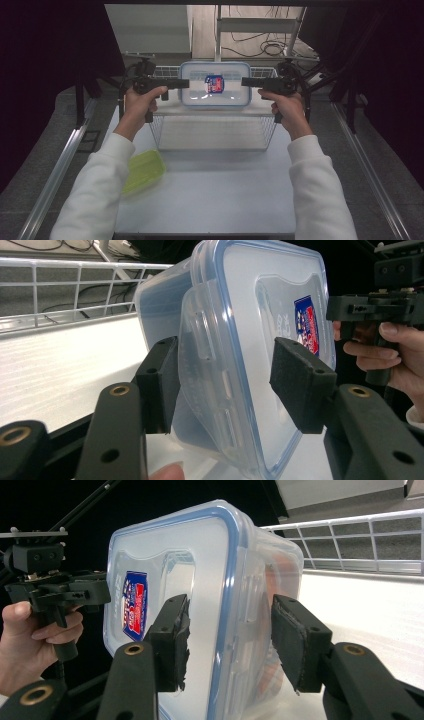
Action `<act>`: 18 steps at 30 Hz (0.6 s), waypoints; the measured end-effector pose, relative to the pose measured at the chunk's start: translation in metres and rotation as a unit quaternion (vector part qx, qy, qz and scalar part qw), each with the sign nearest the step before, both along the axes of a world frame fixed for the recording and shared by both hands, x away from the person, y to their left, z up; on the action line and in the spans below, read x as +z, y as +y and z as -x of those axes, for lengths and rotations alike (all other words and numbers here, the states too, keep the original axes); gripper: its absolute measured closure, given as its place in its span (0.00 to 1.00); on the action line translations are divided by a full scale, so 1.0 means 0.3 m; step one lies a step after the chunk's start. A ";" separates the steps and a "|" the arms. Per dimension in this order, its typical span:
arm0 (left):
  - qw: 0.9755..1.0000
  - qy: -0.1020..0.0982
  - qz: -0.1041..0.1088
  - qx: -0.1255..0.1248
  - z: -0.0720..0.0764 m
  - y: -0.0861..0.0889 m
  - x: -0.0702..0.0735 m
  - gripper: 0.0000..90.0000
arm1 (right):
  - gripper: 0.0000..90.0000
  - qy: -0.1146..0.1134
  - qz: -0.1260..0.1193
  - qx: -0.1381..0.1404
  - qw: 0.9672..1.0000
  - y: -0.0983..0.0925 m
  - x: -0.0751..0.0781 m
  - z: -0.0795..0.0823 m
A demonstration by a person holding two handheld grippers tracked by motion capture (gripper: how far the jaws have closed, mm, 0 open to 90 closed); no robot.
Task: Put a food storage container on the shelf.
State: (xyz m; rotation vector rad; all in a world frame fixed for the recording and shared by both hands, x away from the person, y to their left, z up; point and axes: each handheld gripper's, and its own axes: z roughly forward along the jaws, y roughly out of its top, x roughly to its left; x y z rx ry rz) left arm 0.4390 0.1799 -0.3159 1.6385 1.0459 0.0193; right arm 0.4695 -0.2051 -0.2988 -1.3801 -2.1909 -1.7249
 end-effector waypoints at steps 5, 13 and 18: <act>1.000 0.009 -0.013 0.018 -0.021 -0.005 -0.016 0.44 | 0.56 0.010 0.016 -0.013 1.000 0.011 -0.012 -0.003; 0.999 0.015 -0.021 0.033 -0.037 -0.013 -0.029 0.33 | 0.57 0.006 0.025 -0.024 0.999 0.009 -0.017 0.019; 0.999 0.006 -0.021 0.038 -0.016 -0.007 -0.013 0.27 | 0.56 -0.007 0.020 -0.026 0.999 -0.015 0.000 0.042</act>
